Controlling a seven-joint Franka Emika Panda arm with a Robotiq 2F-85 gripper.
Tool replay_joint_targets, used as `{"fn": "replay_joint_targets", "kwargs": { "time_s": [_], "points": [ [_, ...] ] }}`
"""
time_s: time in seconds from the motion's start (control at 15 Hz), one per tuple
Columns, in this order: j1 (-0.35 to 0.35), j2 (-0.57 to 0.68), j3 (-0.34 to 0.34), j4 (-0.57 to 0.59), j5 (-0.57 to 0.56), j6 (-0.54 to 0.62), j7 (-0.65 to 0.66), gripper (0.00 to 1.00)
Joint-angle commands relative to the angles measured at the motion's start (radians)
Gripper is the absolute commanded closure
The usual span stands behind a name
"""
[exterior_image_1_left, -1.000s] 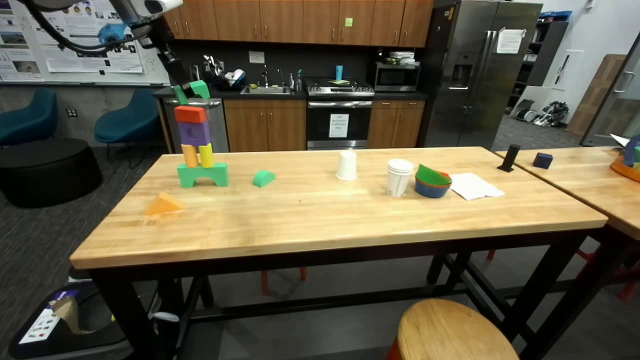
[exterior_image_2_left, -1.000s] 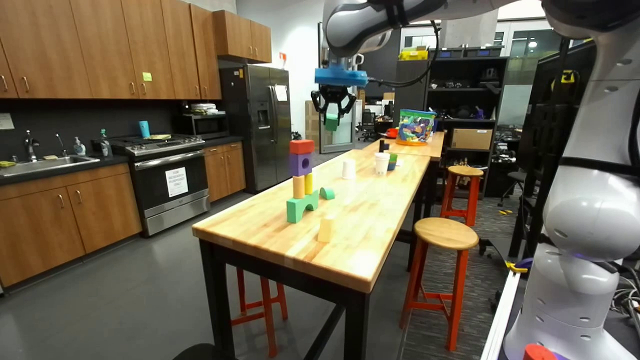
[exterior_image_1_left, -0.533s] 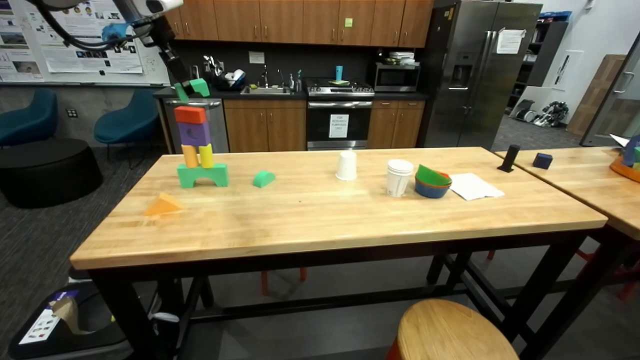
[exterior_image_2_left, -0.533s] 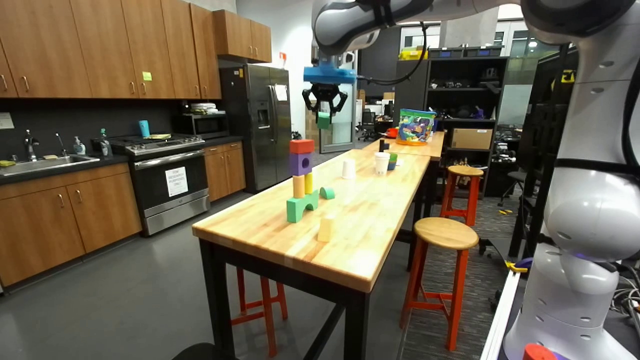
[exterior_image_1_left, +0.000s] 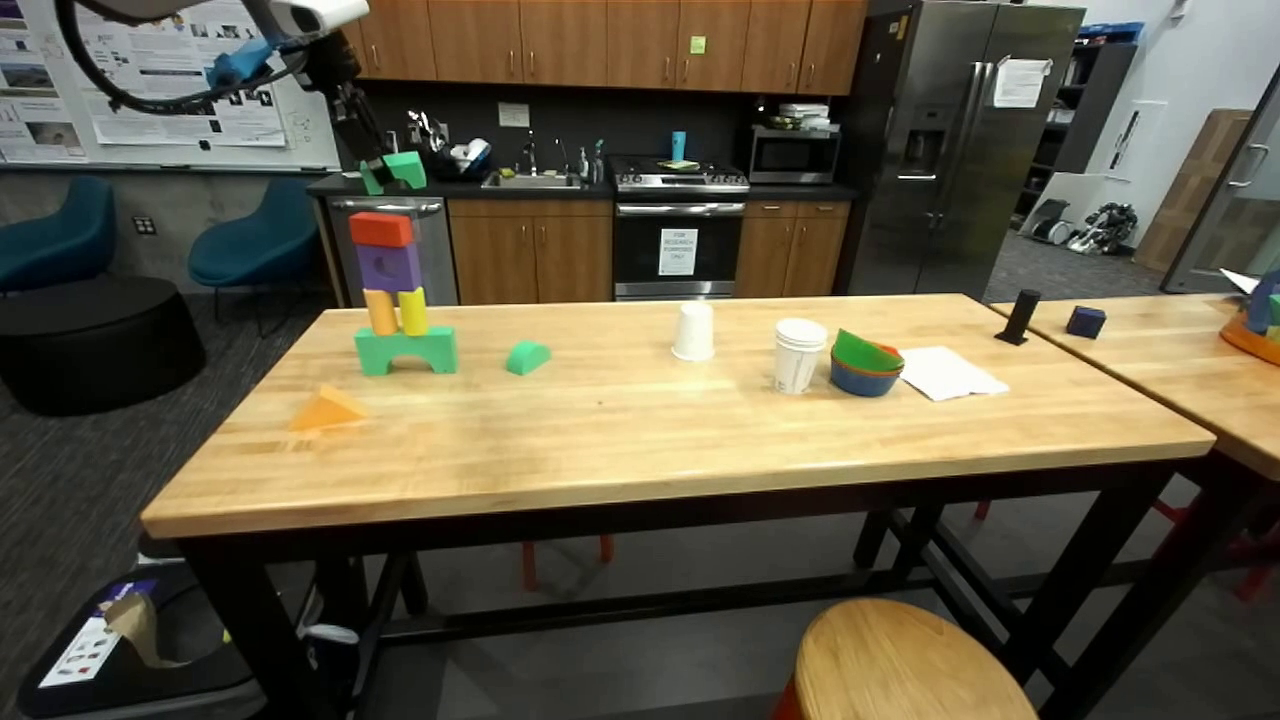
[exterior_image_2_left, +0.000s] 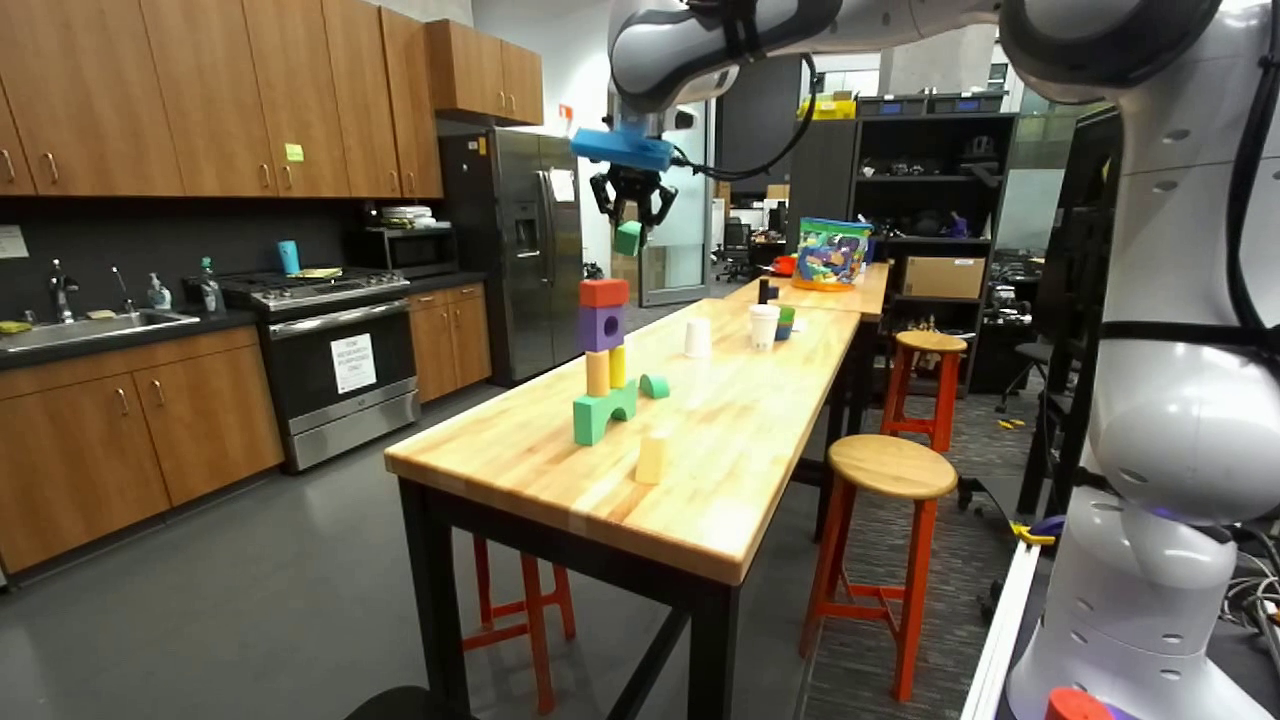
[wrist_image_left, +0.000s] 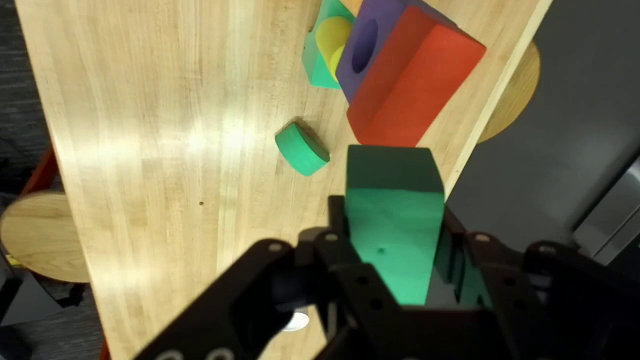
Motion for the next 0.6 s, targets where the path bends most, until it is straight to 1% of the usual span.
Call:
{"fn": "replay_joint_targets", "kwargs": {
  "time_s": [0.0, 0.07, 0.13, 0.27, 0.53],
  "points": [
    [0.026, 0.031, -0.031, 0.048, -0.032, 0.02, 0.198, 0.84],
    [0.027, 0.029, -0.033, 0.045, -0.025, 0.029, 0.216, 0.84],
    [0.022, 0.018, -0.031, 0.024, -0.009, 0.02, 0.145, 0.59],
    [0.024, 0.022, -0.035, 0.029, -0.009, 0.027, 0.178, 0.59],
    [0.025, 0.022, -0.036, 0.031, -0.009, 0.028, 0.189, 0.59]
  ]
}}
